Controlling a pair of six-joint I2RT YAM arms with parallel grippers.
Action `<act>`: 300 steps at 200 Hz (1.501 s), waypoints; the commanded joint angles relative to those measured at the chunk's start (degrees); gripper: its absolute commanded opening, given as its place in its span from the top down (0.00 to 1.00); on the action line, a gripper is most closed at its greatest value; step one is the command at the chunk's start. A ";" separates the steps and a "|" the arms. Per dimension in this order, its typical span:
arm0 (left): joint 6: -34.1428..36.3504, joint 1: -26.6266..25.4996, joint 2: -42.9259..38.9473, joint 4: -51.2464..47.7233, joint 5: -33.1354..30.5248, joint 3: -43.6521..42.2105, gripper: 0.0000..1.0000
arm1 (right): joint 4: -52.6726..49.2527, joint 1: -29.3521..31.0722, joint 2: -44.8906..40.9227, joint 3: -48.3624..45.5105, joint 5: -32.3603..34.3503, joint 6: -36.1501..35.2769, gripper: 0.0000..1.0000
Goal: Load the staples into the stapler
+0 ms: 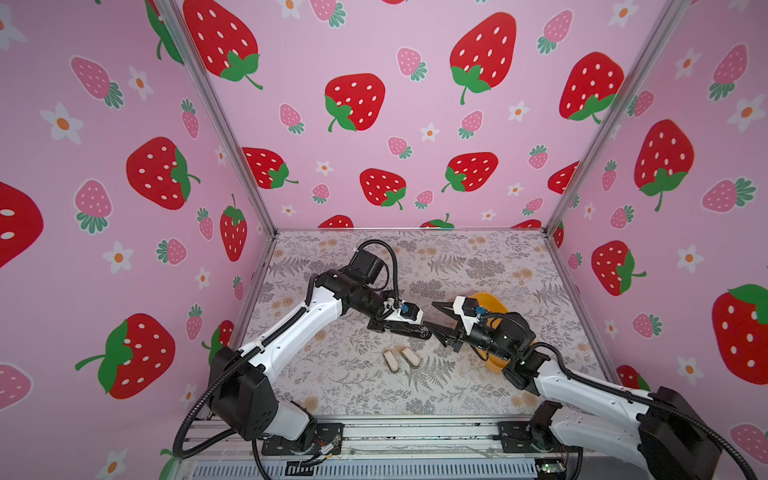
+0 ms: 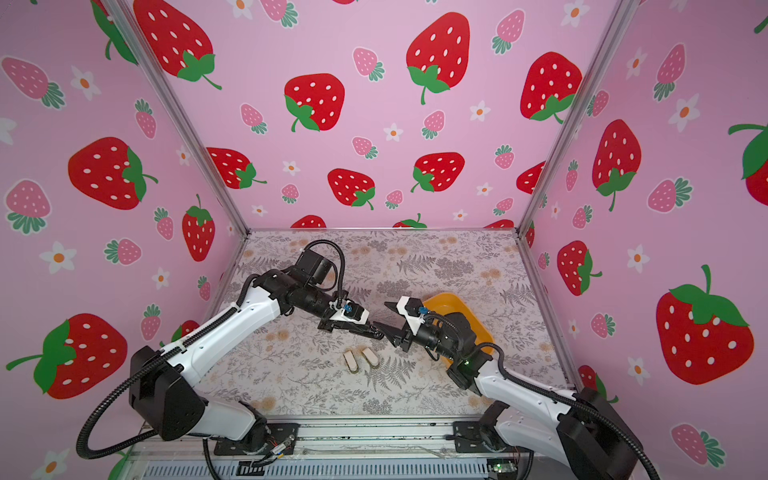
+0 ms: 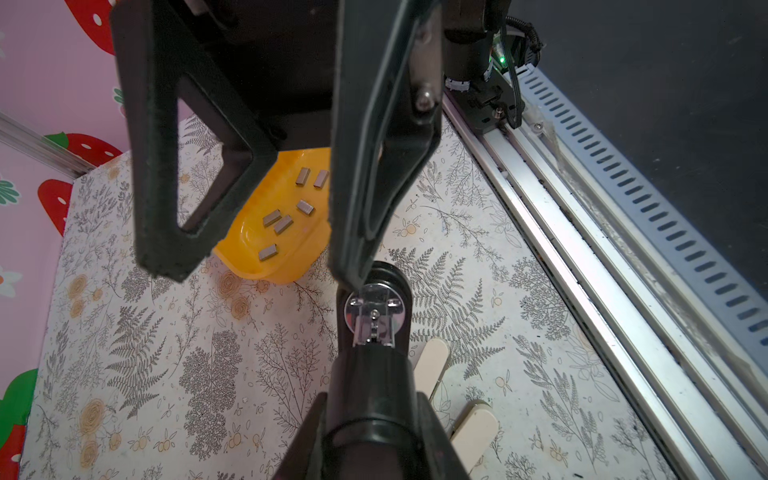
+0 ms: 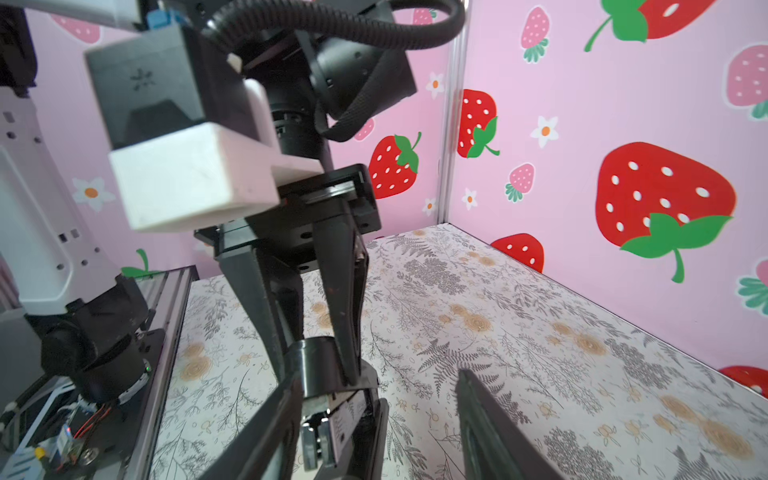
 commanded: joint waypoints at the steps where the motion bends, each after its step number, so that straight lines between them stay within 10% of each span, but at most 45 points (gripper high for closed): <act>1: 1.39 0.02 0.22 -1.01 1.79 3.39 1.00 | -4.10 1.74 1.90 2.27 -2.13 -5.53 0.42; 119: 2.25 2.10 -3.08 -1.58 2.92 3.56 1.00 | -11.20 3.05 14.88 9.22 -3.85 -8.55 0.65; 300: 2.73 6.61 -6.19 1.36 14.35 1.80 1.00 | -15.01 5.02 21.35 12.89 3.26 -10.64 0.60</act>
